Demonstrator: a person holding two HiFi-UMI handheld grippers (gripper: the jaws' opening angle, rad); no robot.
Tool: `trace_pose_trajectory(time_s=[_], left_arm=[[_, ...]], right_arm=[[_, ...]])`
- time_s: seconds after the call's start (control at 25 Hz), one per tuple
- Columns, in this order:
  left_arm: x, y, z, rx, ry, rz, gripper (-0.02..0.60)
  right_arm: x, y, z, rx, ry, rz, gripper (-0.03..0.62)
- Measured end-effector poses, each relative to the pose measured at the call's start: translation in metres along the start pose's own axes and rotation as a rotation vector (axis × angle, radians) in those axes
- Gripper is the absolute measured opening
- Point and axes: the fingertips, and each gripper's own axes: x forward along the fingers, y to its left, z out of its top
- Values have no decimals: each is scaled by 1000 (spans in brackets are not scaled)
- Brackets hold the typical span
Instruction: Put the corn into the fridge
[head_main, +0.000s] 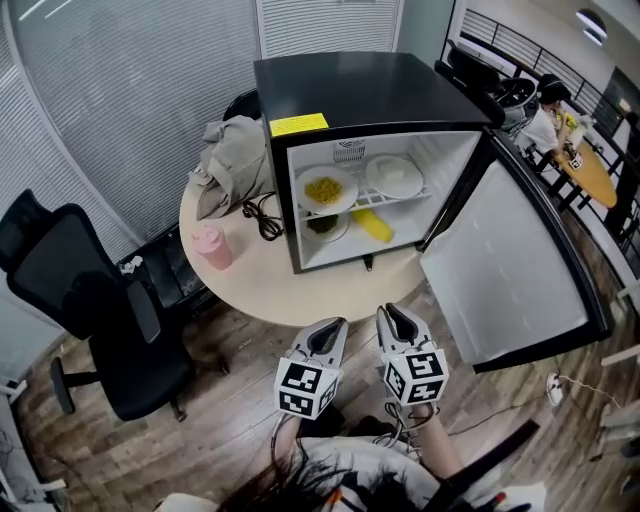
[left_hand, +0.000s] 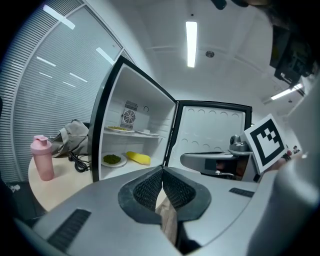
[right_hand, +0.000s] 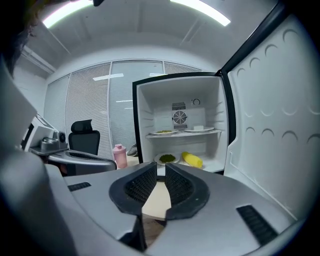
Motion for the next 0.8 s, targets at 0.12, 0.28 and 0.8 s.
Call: trace_pose_trajectory(time_s=[0.12, 0.28, 0.8], left_arm=[[-2, -7, 3, 1, -10, 14, 11], [-8, -25, 6, 5, -24, 39, 11], [-45, -94, -22, 10, 8, 141, 11]], right_arm=[[-7, 2, 4, 1, -11, 30, 52], [-24, 5, 5, -1, -21, 79, 49], [-94, 13, -23, -3, -11, 217, 37]])
